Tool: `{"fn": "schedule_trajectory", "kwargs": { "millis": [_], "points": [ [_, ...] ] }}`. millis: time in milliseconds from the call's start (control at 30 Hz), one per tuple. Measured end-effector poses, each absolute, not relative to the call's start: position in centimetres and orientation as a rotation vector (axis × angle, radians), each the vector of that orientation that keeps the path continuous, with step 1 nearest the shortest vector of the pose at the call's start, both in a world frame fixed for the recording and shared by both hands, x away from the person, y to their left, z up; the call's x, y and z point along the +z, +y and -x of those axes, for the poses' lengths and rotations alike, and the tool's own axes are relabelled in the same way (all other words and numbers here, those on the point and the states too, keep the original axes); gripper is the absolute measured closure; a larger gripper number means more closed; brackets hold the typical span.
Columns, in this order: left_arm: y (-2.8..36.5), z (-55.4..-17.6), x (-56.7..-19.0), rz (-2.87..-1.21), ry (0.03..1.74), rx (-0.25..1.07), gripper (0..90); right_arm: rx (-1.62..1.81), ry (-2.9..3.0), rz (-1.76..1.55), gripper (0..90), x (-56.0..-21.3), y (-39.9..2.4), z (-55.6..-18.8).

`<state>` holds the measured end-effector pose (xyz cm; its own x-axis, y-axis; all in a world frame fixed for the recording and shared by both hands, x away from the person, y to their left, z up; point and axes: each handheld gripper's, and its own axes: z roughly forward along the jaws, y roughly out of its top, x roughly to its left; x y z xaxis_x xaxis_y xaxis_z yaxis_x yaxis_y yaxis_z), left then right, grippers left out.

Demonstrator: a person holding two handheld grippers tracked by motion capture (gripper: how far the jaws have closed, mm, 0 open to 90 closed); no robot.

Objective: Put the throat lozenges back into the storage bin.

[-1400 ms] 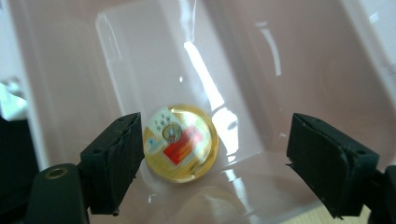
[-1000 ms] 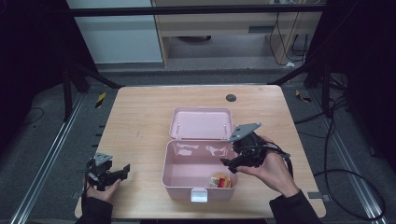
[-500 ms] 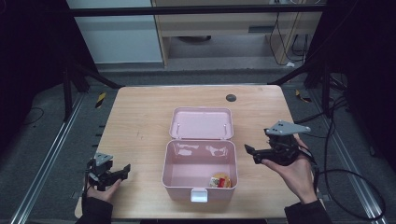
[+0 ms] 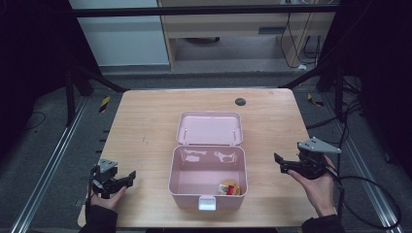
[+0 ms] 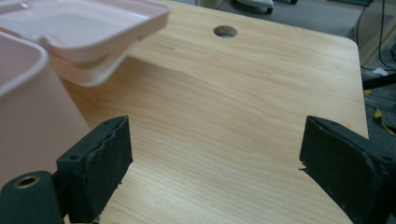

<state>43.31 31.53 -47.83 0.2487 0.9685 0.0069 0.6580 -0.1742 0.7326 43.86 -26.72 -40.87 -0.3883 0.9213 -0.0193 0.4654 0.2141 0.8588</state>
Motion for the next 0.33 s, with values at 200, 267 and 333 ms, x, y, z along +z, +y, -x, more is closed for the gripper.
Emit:
{"fn": "schedule_trajectory", "kwargs": {
  "millis": [200,267,333],
  "points": [
    [31.4,-43.3,-47.8,-1.909,1.472,0.655,27.3,1.116,1.858,-1.322,8.6,-43.5,-28.0,-43.5],
    [31.5,-43.3,-47.9,-1.91,1.472,0.655,28.2,1.127,1.835,-1.334,8.8,-44.3,-28.3,-43.3],
    [31.4,-43.3,-47.9,-1.912,1.471,0.659,28.7,1.108,1.844,-1.336,8.4,-45.0,-28.6,-43.3]
  ]
}}
